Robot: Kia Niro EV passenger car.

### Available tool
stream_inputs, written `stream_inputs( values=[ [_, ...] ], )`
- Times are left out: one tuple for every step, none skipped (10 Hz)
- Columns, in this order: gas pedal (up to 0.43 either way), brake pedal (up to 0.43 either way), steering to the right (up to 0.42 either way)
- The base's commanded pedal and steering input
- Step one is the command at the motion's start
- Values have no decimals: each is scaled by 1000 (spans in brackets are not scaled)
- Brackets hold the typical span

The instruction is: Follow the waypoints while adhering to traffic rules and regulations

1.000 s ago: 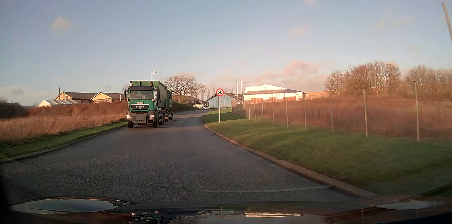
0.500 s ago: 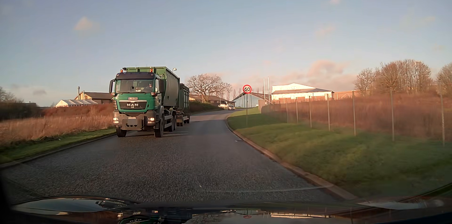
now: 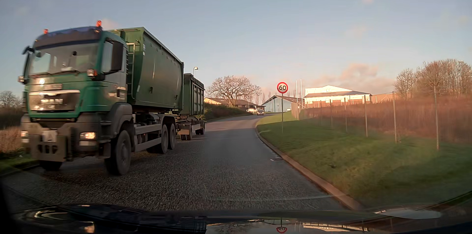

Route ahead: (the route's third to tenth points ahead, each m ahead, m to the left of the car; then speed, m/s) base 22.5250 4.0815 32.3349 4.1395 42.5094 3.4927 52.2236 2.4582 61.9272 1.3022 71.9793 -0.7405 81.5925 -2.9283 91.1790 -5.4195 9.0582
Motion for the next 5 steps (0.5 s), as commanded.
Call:
stream_inputs(
  values=[
    [390,0,-47],
    [390,0,-39],
    [390,0,-32],
    [390,0,-18],
    [390,0,-4]
  ],
)
